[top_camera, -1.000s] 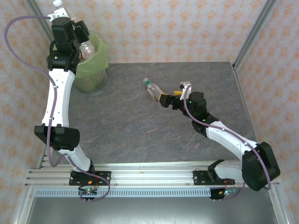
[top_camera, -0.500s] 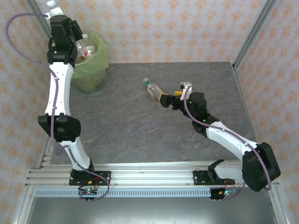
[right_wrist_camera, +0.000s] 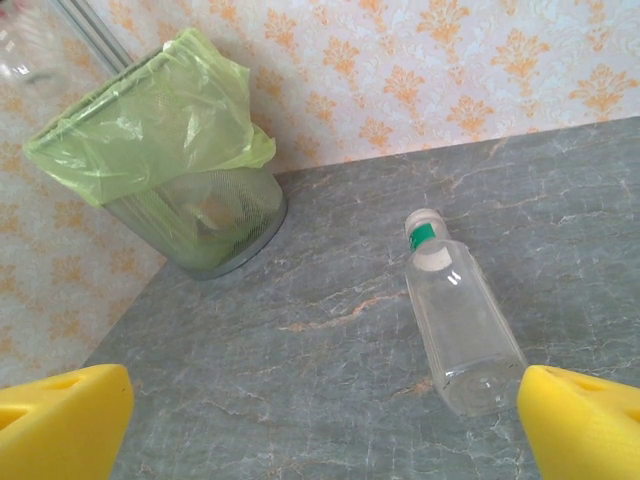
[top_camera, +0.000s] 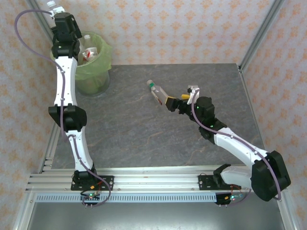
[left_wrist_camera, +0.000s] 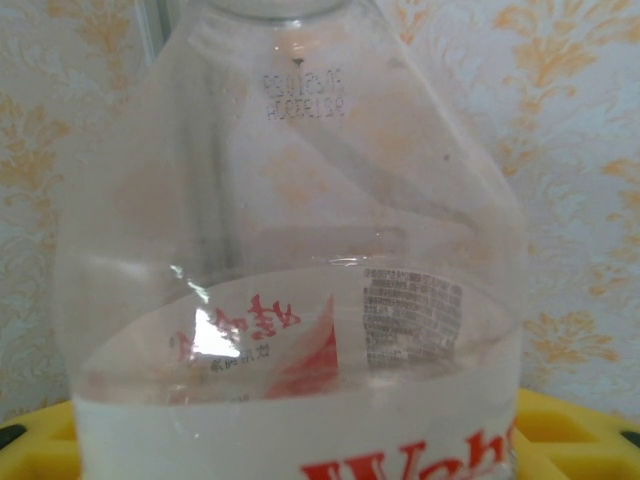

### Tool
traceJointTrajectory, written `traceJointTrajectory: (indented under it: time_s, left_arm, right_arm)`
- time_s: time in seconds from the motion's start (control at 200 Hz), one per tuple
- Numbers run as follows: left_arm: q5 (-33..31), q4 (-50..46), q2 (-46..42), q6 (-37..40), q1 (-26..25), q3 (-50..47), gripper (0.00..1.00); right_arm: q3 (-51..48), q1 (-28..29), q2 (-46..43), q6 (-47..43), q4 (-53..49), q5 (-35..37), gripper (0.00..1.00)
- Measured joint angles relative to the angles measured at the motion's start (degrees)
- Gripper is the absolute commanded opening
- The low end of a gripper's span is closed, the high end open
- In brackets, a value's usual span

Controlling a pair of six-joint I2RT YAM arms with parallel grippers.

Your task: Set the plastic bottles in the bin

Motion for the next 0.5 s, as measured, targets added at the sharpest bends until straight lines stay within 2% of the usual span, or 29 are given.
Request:
traceJointTrajectory:
  time_s: [0.13, 0.24, 0.295, 0.5]
  left_arm:
    - [-1.4, -1.2, 2.1, 0.5, 0.1, 0.0, 0.72]
    - [-2.8, -2.0, 3.7, 0.1, 0.5, 0.7, 0.92]
    - [-3.6, -3.0, 4.7, -0.5, 0.7, 2.5, 0.99]
    - [-1.6, -5.7, 4.8, -4.7, 1.4, 7.3, 1.0]
  right_arm:
    - [-0.6, 0.0, -1.2, -0.2, 0.0, 0.3, 0.99]
    - [-0.9, 0.0, -1.7, -0.5, -0.3, 0.5, 0.99]
    - [-0.9, 0.0, -1.8, -0.6, -0.7, 0.6, 0.99]
    - [-0.8, 0.0, -1.8, -0.5, -2.5, 1.2, 0.99]
